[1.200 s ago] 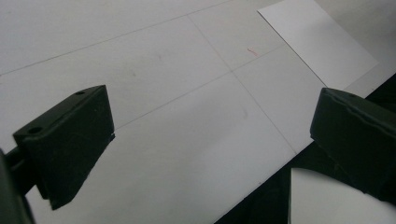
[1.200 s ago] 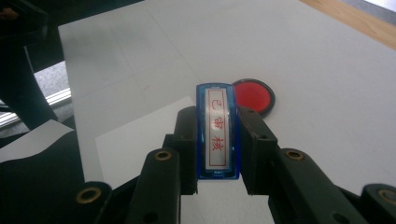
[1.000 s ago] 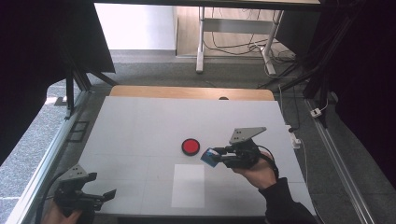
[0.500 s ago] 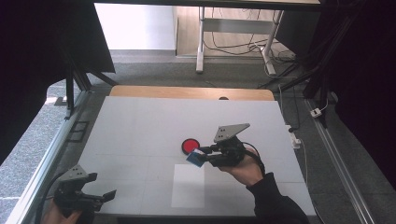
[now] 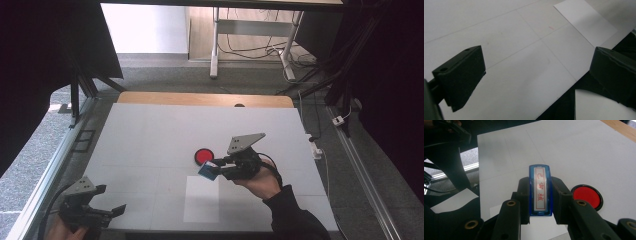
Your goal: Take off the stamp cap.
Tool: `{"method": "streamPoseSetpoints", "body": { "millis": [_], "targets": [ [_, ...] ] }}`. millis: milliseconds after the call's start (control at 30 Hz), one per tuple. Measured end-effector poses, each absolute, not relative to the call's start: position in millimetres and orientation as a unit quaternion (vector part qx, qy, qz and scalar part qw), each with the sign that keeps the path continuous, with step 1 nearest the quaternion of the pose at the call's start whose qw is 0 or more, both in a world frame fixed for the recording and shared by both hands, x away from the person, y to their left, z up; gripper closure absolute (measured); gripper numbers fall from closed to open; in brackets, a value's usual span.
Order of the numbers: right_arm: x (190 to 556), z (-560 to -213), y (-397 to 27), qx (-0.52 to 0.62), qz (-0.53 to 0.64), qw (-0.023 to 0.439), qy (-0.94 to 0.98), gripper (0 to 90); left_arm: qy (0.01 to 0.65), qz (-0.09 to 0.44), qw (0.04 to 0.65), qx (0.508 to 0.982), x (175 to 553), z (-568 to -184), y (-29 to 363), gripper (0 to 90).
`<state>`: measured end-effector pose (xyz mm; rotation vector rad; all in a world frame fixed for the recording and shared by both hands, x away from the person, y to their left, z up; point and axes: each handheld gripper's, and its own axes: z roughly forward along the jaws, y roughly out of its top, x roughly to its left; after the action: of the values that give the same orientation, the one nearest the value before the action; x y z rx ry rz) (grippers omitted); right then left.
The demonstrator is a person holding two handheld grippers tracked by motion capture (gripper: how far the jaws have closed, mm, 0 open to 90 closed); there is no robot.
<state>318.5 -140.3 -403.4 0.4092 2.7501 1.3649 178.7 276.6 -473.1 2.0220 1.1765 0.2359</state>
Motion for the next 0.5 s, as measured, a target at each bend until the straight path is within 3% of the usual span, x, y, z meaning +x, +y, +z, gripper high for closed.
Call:
{"method": "streamPoseSetpoints", "body": {
  "millis": [500],
  "targets": [
    [315,-404,-142,0.123,0.445,0.015,0.887,71.6,0.362,0.046,0.408,0.837,205,-472,232,0.0]
  ]
}}
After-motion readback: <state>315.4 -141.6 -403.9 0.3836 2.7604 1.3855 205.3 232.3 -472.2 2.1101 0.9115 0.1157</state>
